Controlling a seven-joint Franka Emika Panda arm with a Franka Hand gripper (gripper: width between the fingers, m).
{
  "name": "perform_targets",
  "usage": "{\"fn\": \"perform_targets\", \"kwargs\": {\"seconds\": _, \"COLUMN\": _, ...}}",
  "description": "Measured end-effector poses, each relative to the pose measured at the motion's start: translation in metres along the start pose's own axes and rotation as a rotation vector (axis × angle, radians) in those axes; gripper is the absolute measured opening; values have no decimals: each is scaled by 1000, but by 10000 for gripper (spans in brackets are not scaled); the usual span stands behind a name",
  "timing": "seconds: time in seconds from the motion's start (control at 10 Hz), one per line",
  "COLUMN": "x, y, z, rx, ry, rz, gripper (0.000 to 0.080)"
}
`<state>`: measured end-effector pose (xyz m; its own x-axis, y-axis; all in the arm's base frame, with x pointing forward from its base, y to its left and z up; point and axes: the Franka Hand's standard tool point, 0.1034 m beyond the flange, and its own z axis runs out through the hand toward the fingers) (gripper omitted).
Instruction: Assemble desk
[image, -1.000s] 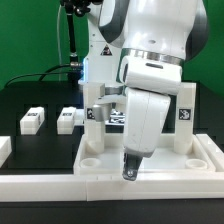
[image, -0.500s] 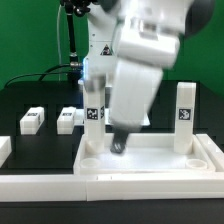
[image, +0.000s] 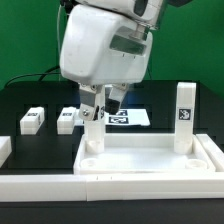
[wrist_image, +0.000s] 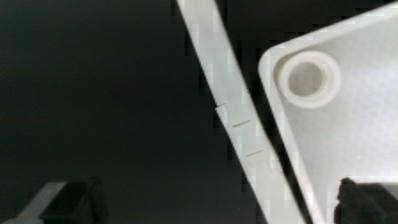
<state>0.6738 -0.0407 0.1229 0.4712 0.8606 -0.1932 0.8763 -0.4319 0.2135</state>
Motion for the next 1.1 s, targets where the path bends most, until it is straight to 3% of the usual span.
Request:
{"fn": "perform_targets", "kwargs": {"seconds": 0.2, "x": -1, "y": 0, "z": 1, "rx": 1, "ry": 9, "rz": 117, "gripper": 649}}
{"fn": "perform_targets", "kwargs": {"seconds": 0.3, "x": -17, "y": 1, "z": 1, "rx": 26, "ry": 30, "rz": 210, "gripper": 649}}
{"fn": "perform_targets", "kwargs": {"seconds": 0.5, "x": -64, "y": 17, "z": -14, "rx": 81, "ry": 29, "rz": 368, "gripper": 649}}
{"fn": "perform_targets", "kwargs": {"seconds": 0.6, "x": -85, "y": 16, "z": -13, "rx": 102, "ry": 36, "rz": 433, "gripper": 649}}
{"fn": "perform_targets", "kwargs": {"seconds": 0.8, "x": -137, "y": -1, "z": -5, "rx": 151, "ry": 11, "rz": 624, "gripper": 649}}
{"fn": "perform_targets", "kwargs": {"seconds": 0.9, "x": -143, "y": -8, "z": -2, "rx": 163, "ry": -6, "rz": 715, "gripper": 649}}
{"fn": "perform_targets", "kwargs": {"seconds": 1.1, "x": -128, "y": -12, "z": -4, "rx": 166, "ry": -9, "rz": 853, "gripper": 649}}
